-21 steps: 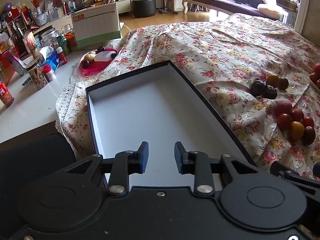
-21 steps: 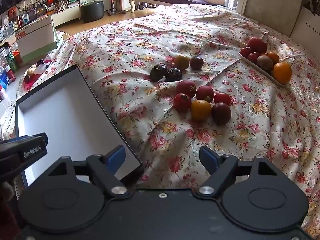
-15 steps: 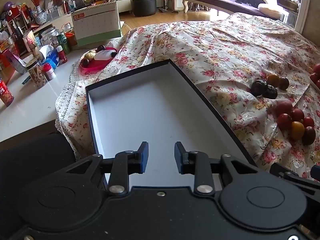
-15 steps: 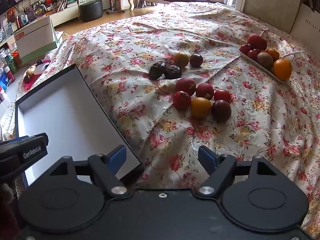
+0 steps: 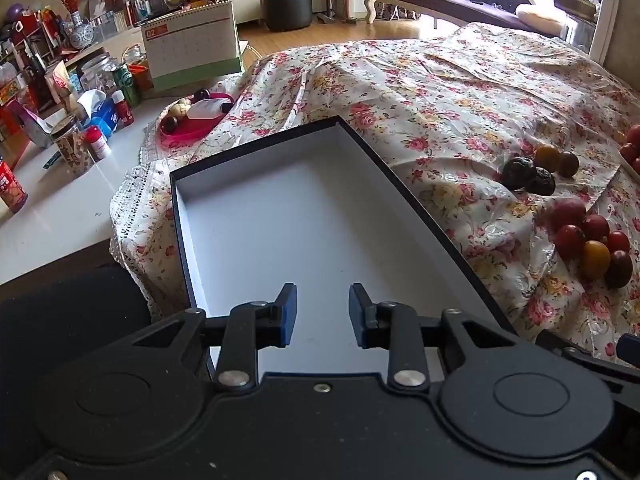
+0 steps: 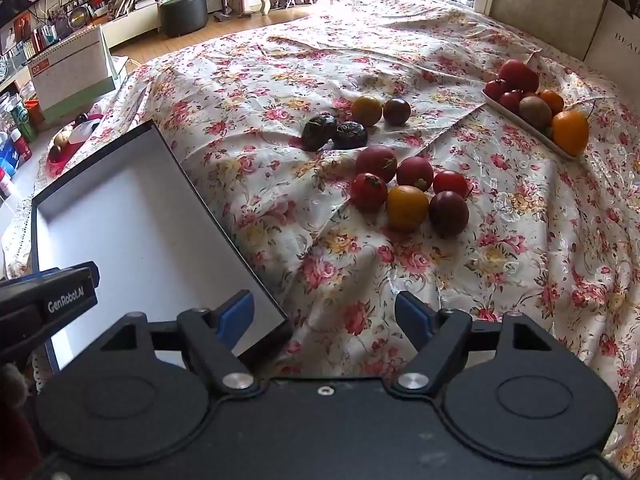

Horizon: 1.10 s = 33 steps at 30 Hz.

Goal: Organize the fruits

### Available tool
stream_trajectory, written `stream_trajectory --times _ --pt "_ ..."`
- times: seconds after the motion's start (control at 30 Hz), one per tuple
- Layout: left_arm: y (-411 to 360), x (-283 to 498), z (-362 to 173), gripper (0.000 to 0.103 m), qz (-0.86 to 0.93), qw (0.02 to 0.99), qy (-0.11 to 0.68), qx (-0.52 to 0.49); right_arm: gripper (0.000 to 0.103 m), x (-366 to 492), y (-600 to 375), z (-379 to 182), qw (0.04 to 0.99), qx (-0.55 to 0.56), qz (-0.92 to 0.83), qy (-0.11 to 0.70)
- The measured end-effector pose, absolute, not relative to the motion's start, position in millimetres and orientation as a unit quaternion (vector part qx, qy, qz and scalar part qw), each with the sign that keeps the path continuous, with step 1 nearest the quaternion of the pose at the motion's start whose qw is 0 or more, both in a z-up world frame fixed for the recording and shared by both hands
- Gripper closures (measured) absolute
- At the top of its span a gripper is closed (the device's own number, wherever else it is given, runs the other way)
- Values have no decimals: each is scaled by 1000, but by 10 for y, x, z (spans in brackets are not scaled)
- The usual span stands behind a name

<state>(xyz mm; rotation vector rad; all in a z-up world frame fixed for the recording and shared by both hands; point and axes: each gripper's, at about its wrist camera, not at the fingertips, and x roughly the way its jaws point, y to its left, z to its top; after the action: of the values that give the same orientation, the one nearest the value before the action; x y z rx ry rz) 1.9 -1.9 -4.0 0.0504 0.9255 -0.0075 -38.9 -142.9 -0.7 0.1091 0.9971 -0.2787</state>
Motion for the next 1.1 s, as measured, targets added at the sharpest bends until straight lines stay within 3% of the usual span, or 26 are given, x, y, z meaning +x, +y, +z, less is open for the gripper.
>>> stream_trajectory --times 1.1 --pt "-53 12 -25 63 -10 895 445 26 26 -373 -1432 -5 863 59 -130 485"
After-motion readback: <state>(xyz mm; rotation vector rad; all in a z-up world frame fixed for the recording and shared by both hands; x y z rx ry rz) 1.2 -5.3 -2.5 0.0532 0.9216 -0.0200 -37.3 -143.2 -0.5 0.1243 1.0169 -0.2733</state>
